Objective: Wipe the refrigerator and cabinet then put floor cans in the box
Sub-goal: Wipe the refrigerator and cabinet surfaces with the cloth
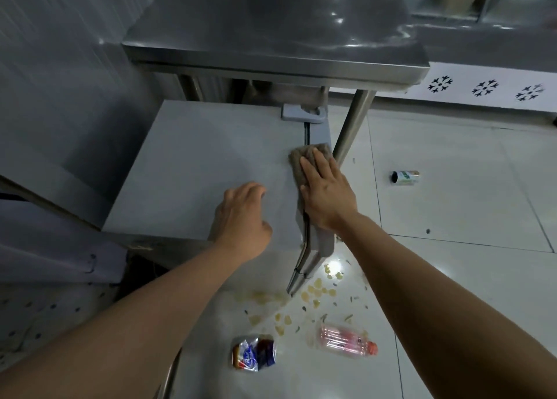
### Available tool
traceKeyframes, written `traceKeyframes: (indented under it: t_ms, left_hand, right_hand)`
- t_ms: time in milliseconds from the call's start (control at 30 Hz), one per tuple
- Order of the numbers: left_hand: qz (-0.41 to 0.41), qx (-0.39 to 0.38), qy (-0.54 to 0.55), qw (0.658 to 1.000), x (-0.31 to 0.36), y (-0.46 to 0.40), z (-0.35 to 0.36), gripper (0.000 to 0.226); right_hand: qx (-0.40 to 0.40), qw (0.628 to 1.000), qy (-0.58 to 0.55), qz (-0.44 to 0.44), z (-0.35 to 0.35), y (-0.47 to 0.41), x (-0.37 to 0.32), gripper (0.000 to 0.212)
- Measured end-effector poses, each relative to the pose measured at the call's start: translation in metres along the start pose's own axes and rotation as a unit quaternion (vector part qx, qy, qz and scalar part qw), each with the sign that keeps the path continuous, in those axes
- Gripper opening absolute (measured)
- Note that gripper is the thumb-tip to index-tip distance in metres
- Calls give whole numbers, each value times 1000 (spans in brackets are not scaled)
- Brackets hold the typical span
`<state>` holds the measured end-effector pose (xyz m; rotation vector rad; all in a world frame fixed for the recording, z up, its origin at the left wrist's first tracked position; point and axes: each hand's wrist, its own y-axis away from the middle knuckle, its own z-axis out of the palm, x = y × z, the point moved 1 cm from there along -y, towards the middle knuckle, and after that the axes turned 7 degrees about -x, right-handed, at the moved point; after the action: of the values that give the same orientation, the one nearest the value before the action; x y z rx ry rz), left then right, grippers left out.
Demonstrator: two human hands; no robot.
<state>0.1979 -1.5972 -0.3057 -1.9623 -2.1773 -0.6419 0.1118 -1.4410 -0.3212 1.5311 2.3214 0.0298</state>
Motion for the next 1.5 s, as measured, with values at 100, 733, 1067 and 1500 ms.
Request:
traceKeyframes:
  t_ms: [100, 733, 1067, 1500]
  left_hand:
    - [-10, -2, 19, 1000, -3, -1, -1, 60]
    - [18, -11, 19, 1000, -3, 21, 0, 47]
    - [69, -10, 18, 997, -26, 60, 8, 58]
    - [100, 23, -45, 994, -39, 76, 24, 77]
  right_hand:
    - [-6, 1000, 14, -13, -6, -20, 0, 56]
    - [14, 998, 1, -66, 2, 35, 6, 55]
    - [86, 996, 8, 3, 49, 121, -39, 64]
    - [136, 988, -16, 78, 66, 118, -46, 73]
